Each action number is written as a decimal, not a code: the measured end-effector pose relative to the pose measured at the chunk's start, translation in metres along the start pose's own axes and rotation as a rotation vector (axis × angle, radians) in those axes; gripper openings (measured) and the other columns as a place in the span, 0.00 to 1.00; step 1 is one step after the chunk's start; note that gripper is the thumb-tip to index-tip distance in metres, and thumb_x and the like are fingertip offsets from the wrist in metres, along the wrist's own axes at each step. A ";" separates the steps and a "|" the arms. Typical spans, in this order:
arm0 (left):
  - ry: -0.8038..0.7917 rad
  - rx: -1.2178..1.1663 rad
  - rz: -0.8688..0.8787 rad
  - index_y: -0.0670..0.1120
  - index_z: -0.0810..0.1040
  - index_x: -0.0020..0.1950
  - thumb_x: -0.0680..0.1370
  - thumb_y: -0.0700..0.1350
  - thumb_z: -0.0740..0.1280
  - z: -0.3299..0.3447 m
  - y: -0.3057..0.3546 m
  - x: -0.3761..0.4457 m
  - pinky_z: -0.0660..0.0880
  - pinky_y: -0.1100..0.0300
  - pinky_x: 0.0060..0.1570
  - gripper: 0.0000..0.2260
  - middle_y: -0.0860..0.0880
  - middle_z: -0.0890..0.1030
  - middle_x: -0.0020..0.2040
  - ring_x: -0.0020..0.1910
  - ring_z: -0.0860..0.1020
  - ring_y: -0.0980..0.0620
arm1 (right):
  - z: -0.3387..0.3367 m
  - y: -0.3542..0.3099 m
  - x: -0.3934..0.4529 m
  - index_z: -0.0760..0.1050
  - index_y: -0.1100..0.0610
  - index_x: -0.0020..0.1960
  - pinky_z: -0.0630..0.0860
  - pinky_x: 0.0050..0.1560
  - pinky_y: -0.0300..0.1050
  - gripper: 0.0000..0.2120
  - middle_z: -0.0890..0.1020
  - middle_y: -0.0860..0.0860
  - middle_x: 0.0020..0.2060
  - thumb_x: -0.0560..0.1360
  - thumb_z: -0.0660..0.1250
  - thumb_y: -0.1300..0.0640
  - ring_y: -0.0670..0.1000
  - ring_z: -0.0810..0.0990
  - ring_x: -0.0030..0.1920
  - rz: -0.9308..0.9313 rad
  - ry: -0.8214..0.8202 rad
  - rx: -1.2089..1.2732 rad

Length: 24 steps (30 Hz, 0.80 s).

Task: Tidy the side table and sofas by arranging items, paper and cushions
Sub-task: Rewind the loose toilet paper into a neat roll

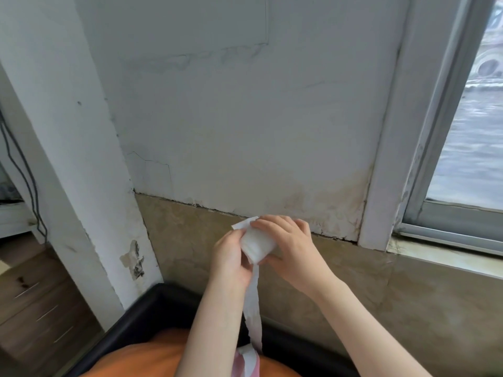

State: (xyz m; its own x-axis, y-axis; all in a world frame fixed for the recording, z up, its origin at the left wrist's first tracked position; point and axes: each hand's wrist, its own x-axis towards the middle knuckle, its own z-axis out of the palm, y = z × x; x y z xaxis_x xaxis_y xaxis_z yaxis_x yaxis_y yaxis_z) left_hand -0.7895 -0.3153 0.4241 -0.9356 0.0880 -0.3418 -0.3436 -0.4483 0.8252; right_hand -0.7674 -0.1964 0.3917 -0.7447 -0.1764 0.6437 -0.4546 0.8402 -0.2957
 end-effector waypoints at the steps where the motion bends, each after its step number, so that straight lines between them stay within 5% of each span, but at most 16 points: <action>1: -0.003 0.002 -0.020 0.38 0.77 0.50 0.80 0.39 0.61 0.001 0.000 0.000 0.75 0.53 0.38 0.07 0.39 0.79 0.44 0.41 0.78 0.43 | -0.001 0.001 0.001 0.72 0.50 0.61 0.59 0.58 0.48 0.27 0.78 0.45 0.58 0.63 0.74 0.52 0.44 0.68 0.60 0.001 0.009 0.006; 7: -0.008 -0.025 -0.031 0.36 0.75 0.54 0.80 0.38 0.59 0.001 -0.003 0.006 0.73 0.53 0.35 0.08 0.38 0.78 0.44 0.40 0.79 0.41 | -0.005 0.005 0.003 0.75 0.52 0.57 0.54 0.57 0.35 0.22 0.77 0.42 0.55 0.67 0.73 0.45 0.40 0.67 0.54 0.017 -0.058 0.063; 10: -0.042 -0.033 -0.003 0.36 0.75 0.46 0.80 0.37 0.59 0.001 -0.006 0.004 0.74 0.54 0.34 0.07 0.40 0.76 0.39 0.37 0.78 0.44 | -0.011 0.002 0.002 0.74 0.51 0.54 0.58 0.55 0.34 0.16 0.74 0.42 0.50 0.71 0.70 0.45 0.40 0.65 0.50 0.061 -0.192 0.129; 15: -0.238 -0.012 0.111 0.40 0.80 0.42 0.79 0.47 0.61 -0.002 -0.009 0.003 0.75 0.60 0.29 0.13 0.45 0.80 0.33 0.32 0.80 0.50 | -0.018 0.002 0.002 0.67 0.51 0.40 0.61 0.40 0.35 0.13 0.70 0.44 0.38 0.75 0.64 0.43 0.42 0.67 0.39 0.194 -0.351 0.224; 20: -0.335 0.033 0.245 0.40 0.80 0.40 0.69 0.44 0.68 0.001 -0.012 -0.002 0.78 0.61 0.32 0.07 0.45 0.81 0.34 0.33 0.80 0.51 | -0.022 -0.001 0.005 0.68 0.61 0.37 0.58 0.31 0.40 0.23 0.69 0.49 0.30 0.74 0.63 0.40 0.49 0.65 0.31 0.290 -0.190 0.210; 24: -0.159 -0.040 0.222 0.37 0.78 0.43 0.76 0.38 0.66 0.009 -0.018 0.000 0.77 0.60 0.34 0.04 0.42 0.80 0.38 0.36 0.79 0.48 | -0.016 0.001 0.003 0.70 0.54 0.44 0.67 0.38 0.36 0.16 0.72 0.44 0.38 0.71 0.69 0.43 0.43 0.71 0.38 0.324 -0.011 0.202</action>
State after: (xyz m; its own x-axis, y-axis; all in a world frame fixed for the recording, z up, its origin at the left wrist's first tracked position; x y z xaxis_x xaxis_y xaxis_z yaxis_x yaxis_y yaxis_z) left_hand -0.7841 -0.2993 0.4136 -0.9896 0.1213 -0.0772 -0.1286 -0.5068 0.8524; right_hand -0.7622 -0.1879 0.4043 -0.8704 0.0752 0.4865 -0.2809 0.7357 -0.6164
